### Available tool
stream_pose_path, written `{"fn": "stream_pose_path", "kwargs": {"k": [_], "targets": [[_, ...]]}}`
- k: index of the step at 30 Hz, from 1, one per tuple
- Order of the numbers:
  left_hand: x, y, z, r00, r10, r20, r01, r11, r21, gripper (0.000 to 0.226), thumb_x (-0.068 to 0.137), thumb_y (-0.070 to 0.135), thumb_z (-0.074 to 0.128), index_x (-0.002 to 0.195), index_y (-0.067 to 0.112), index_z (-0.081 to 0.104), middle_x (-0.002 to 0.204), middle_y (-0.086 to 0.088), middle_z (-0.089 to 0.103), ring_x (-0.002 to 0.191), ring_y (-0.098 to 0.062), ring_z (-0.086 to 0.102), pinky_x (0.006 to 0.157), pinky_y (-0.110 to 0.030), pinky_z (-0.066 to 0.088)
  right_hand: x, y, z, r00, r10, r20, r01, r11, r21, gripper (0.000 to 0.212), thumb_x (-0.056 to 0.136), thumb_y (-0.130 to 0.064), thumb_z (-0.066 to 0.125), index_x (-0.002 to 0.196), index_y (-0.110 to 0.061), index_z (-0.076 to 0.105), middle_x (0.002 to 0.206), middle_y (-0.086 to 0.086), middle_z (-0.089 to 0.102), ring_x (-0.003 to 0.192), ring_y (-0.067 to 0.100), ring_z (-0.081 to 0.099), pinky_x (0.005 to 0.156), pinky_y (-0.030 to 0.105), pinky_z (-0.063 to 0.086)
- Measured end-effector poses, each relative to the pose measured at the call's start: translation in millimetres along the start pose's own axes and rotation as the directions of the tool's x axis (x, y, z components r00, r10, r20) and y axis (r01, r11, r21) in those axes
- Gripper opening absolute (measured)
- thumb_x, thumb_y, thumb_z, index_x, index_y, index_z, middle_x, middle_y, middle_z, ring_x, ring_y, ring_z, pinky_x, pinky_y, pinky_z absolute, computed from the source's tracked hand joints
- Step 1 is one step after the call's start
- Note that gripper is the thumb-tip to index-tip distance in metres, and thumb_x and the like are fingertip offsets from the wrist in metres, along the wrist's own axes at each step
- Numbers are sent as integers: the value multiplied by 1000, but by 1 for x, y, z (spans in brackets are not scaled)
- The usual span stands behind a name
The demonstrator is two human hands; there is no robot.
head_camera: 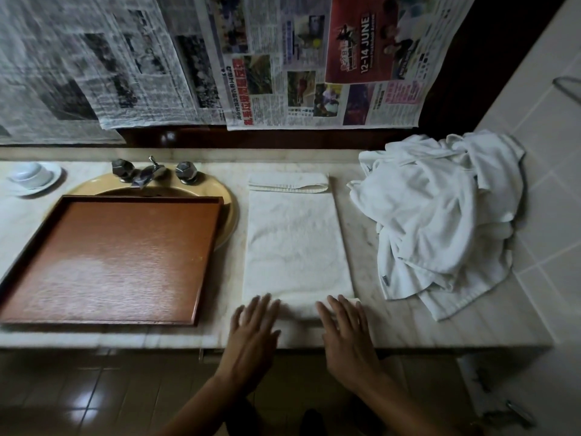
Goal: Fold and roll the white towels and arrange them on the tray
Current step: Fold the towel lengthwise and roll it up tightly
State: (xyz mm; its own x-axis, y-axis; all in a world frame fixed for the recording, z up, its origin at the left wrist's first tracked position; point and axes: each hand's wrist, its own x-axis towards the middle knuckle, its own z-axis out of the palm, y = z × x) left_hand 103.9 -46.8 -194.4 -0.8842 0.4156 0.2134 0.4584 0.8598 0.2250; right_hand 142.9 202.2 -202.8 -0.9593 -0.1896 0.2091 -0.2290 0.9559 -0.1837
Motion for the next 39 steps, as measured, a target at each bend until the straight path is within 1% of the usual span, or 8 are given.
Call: {"fn": "stream_pose_path", "kwargs": {"k": [5,9,12,17,22,26,34,39], "targets": [[15,9,15,994,39,102,-47,996,73,66,98,39,40,159,12,33,165,-11,30,153,-32,27,118,-54,19,19,2,2,998,12,61,-9,999,-48,75,89,-22,61,159,-15,35,163,12,33,153,37,26,121,62,21],[41,-10,13,981,57,185,-72,994,77,72,96,35,55,160,15,29,164,-10,34,151,-33,33,120,-57,31,47,10,0,989,28,142,-14,995,-96,76,86,-21,59,158,-13,34,157,14,41,147,37,36,120,61,22],[50,-26,7,969,93,230,-115,989,88,82,85,25,75,157,13,37,156,-10,47,141,-32,48,113,-54,41,59,20,-5,981,-32,191,53,993,-104,80,79,-14,64,155,-15,38,144,10,52,131,33,51,113,55,35],[45,-45,-1,951,153,267,-180,980,79,86,74,6,67,155,13,40,145,-9,56,131,-30,56,109,-47,46,56,38,-14,966,-152,209,175,980,-96,75,78,-17,77,148,-17,50,129,5,61,111,27,62,92,46,50],[26,-53,-4,932,267,246,-279,960,14,75,82,22,78,149,10,47,137,-6,60,122,-23,60,105,-38,50,41,41,-17,945,-196,260,205,979,-6,67,85,-30,76,146,-23,50,128,-1,64,108,21,64,85,40,53],[12,-59,-9,932,289,218,-282,957,-63,58,89,33,72,139,14,50,135,-3,62,123,-19,61,107,-31,48,30,46,-23,941,-191,281,157,978,140,54,93,-37,71,140,-25,49,128,-4,63,109,18,61,91,37,51],[16,-52,-29,952,160,259,-59,931,-359,45,96,37,65,138,22,56,128,9,46,107,-8,52,93,-24,46,24,52,-29,941,-96,323,24,975,220,36,103,-44,47,139,-38,44,131,-12,41,111,15,52,93,37,49],[29,-59,-21,950,98,297,-17,964,-264,54,91,56,48,133,26,65,116,5,59,103,-18,52,89,-37,51,30,46,-28,973,-85,215,45,982,186,35,101,-30,49,136,-30,53,119,-9,58,107,18,55,93,38,46]]}}
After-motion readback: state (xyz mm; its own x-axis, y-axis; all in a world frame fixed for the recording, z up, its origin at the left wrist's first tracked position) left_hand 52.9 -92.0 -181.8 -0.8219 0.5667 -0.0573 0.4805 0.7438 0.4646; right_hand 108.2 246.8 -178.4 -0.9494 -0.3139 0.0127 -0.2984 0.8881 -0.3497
